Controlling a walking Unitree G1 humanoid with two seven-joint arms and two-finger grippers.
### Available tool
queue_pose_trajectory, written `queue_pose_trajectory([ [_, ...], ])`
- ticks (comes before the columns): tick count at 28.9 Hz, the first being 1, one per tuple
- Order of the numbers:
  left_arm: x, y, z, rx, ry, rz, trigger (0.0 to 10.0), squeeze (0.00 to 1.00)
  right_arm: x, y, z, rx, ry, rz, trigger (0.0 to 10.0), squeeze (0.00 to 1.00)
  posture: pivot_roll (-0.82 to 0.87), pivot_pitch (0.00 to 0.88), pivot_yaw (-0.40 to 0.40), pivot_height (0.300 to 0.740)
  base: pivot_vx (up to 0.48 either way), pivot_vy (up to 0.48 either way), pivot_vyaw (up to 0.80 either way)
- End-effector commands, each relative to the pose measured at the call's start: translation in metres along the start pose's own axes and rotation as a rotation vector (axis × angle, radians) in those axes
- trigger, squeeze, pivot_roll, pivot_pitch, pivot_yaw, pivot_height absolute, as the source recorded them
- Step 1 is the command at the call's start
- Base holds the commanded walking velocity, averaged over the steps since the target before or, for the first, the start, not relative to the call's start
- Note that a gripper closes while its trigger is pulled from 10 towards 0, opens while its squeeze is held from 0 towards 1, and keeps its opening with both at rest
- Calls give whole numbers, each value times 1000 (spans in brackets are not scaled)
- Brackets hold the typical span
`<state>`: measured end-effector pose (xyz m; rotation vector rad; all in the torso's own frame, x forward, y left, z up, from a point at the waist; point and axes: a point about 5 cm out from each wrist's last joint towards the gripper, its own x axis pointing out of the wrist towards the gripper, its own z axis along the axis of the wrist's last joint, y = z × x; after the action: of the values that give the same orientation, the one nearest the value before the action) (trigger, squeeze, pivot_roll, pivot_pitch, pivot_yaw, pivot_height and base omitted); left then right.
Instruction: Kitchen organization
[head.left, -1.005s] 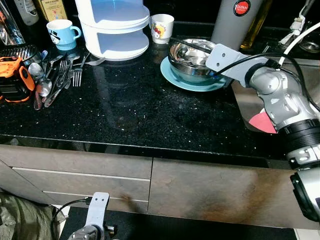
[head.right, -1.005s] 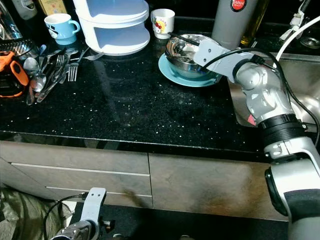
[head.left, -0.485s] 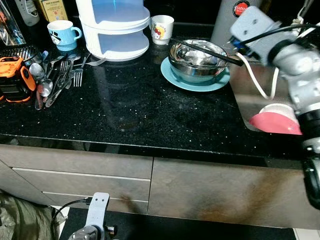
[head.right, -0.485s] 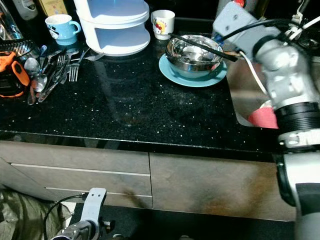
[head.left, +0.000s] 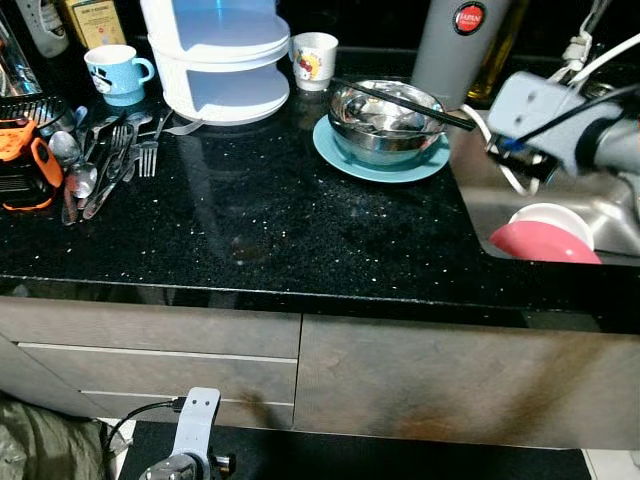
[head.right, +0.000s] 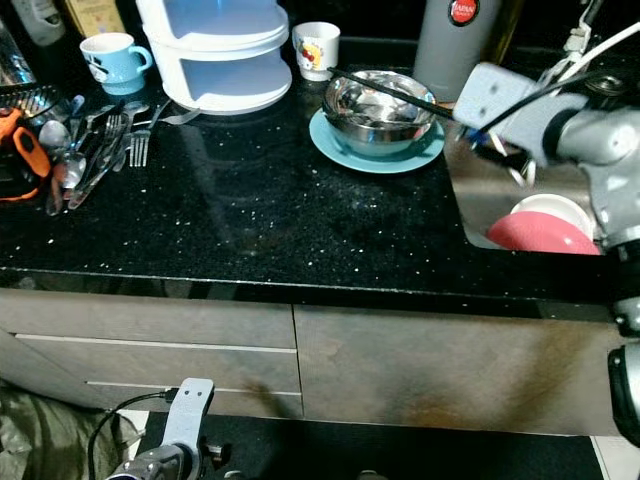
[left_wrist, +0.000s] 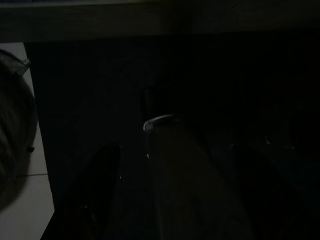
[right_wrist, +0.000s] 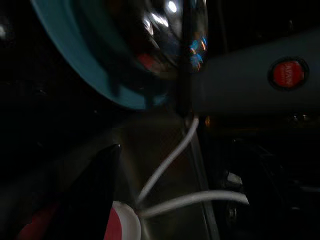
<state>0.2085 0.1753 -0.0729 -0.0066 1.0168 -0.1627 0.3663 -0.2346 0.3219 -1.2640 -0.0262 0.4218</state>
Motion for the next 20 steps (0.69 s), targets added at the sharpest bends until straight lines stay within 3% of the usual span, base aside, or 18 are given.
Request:
queue_pose_trajectory([
  [1,-1,1,-7,8,27,0,10000,0,4,6,2,-25,1,12,10000,0,-15,77,-22,740,0,0,0],
  [5,-1,0,-7,10,28,-1,10000,0,27,8,20,-22,-19,-121,10000,0,-9,84,-19,740,0,0,0],
  [11,0,0,-9,11,30,-4,10000,0,37,7,29,-57,3,-207,10000,0,-3,98,-28,740,0,0,0],
  [20,-1,-1,-11,13,33,-9,10000,0,44,17,27,-98,37,-196,10000,0,0,119,-36,740,0,0,0],
])
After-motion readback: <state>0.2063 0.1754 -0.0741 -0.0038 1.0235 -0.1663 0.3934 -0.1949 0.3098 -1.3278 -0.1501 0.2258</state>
